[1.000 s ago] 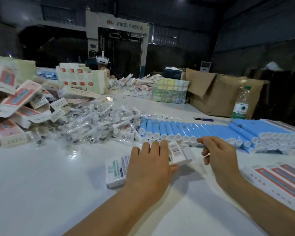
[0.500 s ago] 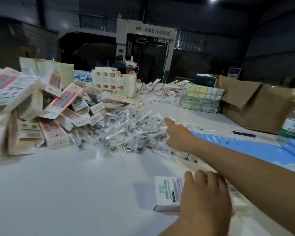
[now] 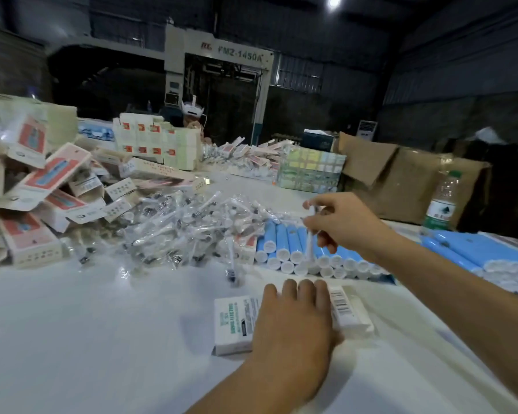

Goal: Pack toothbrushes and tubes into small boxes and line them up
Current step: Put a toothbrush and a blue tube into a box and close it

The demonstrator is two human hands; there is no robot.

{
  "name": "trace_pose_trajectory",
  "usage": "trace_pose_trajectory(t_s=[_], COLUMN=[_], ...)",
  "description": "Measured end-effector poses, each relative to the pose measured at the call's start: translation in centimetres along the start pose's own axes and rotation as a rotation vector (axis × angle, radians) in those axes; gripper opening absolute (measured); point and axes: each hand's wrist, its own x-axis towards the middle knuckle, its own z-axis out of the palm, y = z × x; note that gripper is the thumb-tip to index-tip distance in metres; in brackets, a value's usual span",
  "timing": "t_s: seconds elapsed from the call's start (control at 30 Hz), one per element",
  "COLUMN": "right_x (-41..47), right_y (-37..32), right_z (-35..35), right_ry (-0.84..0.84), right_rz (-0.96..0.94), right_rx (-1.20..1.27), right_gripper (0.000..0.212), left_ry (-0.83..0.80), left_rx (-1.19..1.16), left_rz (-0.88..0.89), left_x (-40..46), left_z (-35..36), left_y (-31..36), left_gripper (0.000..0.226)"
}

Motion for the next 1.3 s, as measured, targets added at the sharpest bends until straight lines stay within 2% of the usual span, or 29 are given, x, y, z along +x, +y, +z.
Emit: trace_pose_trajectory(t_s=[0.03,0.07,0.13,0.17,0.33,0.47,0.6,0.7,0.77,0.8,0.93,1.17,1.3], right_x=[-1.4,-2.7,-5.5,-6.8,-9.9,-10.0,-10.6,-11.0,-11.2,-11.3,-12.4,-13.1,-13.0], right_y=[0.9,1.9,4.2,5.4,9.2,8.9,8.8,8.6,8.3,8.3,8.1,7.8,7.6], right_z=[-1.4,-2.7,-4.5,-4.8,-3.5,-1.5,-0.2,0.8,0.9,0.8,-0.2,0.6,0.7], right_ry=[0.081,0.162,0.290,0.329,0.411,0.412,0.532,0.399,0.300,0.303,0.506,0.399,0.402], right_rz=[0.017,0.043,0.130,0.182,0.329,0.274,0.211,0.194,0.198,0.174,-0.026,-0.003,0.016], right_rx=[0.151,0.314,0.589,0.686,0.927,0.892,0.619,0.493,0.512,0.514,0.329,0.394,0.548], right_gripper=[0.025,0.017,0.011,0.013,0.012,0.006,0.009,0.022,0.020,0.020,0.020,0.020,0.027], left_ry=[-0.054,-0.022,0.090,0.065,0.073,0.082,0.124,0.165,0.179,0.182,0.209,0.201,0.205], left_rx=[-0.124,-0.140,-0.160,-0.190,-0.171,-0.164,-0.148,-0.147,-0.136,-0.127,-0.108,-0.076,-0.068], left_rz=[-0.136,-0.182,-0.160,-0.186,-0.270,-0.254,-0.246,-0.244,-0.247,-0.253,-0.299,-0.348,-0.352], left_x=[0.3,0.4,0.5,0.7,0.9,0.8,1.0,1.3,1.3,1.2,1.3,1.6,1.6], left_z=[-0.3,0.0,0.2,0.2,0.1,0.2,0.2,-0.1,-0.2,-0.2,0.0,0.5,0.6], left_y=[1.7,1.4,2.2,2.5,2.1,2.7,3.5,3.9,3.9,3.8,2.9,2.3,2.0], left_gripper=[0.067,0.068,0.070,0.070,0.067,0.070,0.070,0.070,0.071,0.072,0.072,0.072,0.072])
